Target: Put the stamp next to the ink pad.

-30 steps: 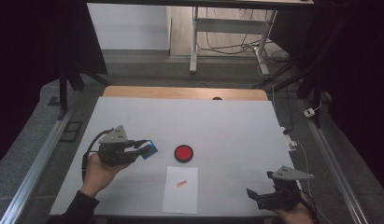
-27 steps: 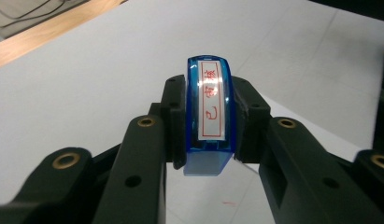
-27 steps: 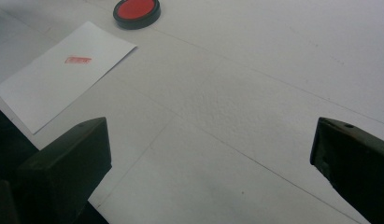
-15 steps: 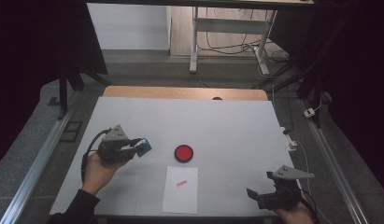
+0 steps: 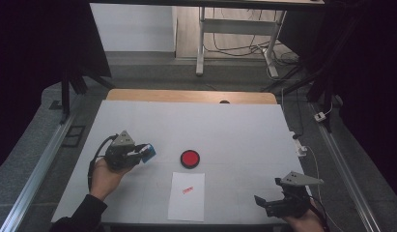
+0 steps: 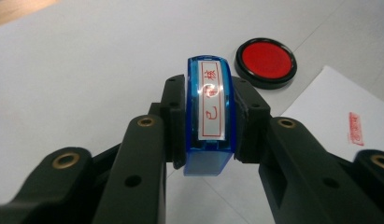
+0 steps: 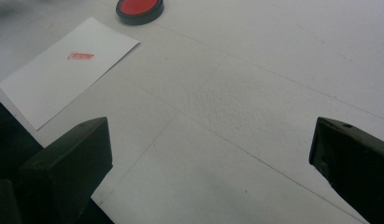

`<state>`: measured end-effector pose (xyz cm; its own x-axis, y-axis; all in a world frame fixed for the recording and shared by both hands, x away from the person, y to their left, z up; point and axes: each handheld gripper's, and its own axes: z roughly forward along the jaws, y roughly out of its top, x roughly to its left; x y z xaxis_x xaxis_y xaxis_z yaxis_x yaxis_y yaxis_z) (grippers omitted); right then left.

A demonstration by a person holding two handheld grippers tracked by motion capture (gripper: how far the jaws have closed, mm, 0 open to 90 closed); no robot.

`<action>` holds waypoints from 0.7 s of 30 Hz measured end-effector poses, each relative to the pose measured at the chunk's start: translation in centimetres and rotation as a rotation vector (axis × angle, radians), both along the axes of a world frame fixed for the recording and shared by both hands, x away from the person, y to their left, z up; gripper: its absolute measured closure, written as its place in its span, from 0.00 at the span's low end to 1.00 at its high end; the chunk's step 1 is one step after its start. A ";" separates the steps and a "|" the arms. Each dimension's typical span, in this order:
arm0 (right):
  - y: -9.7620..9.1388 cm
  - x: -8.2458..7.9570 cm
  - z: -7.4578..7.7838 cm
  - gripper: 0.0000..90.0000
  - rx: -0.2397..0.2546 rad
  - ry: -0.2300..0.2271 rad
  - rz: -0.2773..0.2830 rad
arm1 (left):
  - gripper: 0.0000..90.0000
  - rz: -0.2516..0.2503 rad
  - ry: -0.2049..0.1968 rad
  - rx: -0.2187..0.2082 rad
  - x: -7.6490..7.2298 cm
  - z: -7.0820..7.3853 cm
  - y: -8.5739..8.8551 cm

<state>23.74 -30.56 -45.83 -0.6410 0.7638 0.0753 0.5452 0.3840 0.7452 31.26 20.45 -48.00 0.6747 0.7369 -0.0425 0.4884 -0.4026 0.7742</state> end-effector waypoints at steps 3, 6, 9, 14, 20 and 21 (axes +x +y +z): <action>0.0 0.0 0.0 0.00 -0.002 0.001 0.000 | 0.77 0.008 0.000 0.004 0.3 -0.6 0.0; 0.0 0.0 0.0 0.00 -0.005 0.000 0.002 | 0.77 0.002 0.008 0.007 0.5 -1.0 0.0; 0.0 0.0 0.0 0.00 -0.007 0.001 0.004 | 0.77 -0.010 0.001 0.040 0.5 -1.3 -0.2; 0.1 0.0 0.0 0.00 -0.009 0.002 0.008 | 0.77 -0.025 0.010 0.048 0.8 -2.0 -0.3; 0.1 0.0 0.0 0.00 -0.010 0.001 0.014 | 0.77 -0.029 0.030 0.063 1.1 -2.6 -0.3; 0.1 0.0 0.0 0.00 -0.010 0.002 0.014 | 0.77 -0.031 0.034 0.059 1.2 -2.7 -0.3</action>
<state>23.75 -30.46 -45.88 -0.6517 0.7554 0.0685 0.5409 0.3995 0.7402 32.44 20.18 -50.70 0.6962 0.7175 -0.0224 0.5005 -0.4627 0.7317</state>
